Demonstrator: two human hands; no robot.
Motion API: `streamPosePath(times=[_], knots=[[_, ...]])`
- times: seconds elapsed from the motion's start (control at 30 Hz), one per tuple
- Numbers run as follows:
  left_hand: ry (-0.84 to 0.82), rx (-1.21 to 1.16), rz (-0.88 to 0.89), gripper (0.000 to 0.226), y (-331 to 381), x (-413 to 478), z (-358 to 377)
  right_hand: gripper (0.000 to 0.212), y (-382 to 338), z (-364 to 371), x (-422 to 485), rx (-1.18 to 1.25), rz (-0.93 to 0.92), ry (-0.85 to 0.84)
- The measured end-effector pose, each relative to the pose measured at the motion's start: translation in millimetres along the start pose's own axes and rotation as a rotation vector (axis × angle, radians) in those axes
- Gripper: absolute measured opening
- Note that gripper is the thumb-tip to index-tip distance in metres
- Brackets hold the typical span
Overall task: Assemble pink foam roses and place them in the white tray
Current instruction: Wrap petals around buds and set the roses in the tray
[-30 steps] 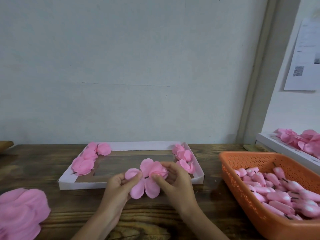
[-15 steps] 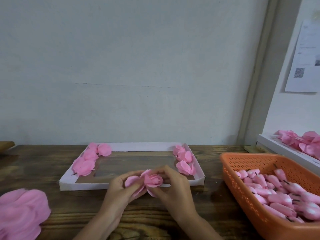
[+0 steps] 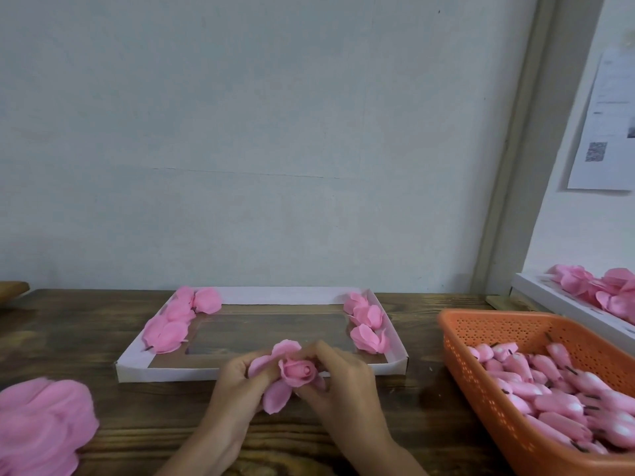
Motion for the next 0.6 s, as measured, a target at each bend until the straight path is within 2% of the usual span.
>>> streamPosePath(times=[0.07, 0.17, 0.27, 0.47, 0.6], knots=[[-0.049, -0.023, -0.022, 0.049, -1.6, 1.3, 2.1, 0.018, 2.7, -3.6, 1.5, 0.086, 0.033, 0.034], [-0.087, -0.043, -0.039, 0.043, -1.2, 1.1, 5.1, 0.022, 13.5, -8.0, 2.4, 0.186, 0.127, 0.087], [-0.093, -0.043, -0.011, 0.038, 2.1, 0.0, 9.0, 0.025, 21.6, -6.9, 2.2, 0.233, 0.192, 0.072], [-0.069, -0.013, 0.081, 0.024, 14.8, -4.8, 10.8, 0.027, 22.9, -6.7, 3.2, 0.210, 0.177, 0.039], [-0.053, 0.059, 0.183, 0.025, 24.9, -10.8, 13.6, 0.022, 16.1, -4.2, 3.7, 0.209, 0.101, -0.002]])
Point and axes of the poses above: each hand's wrist, its own x-axis towards the middle knuckle, its own z-axis out of the palm, y = z × x, the point moved 9 cm from there along x, towards the middle knuckle, and after that the axes turned 7 degrees about -z, right-handed, at the moved point
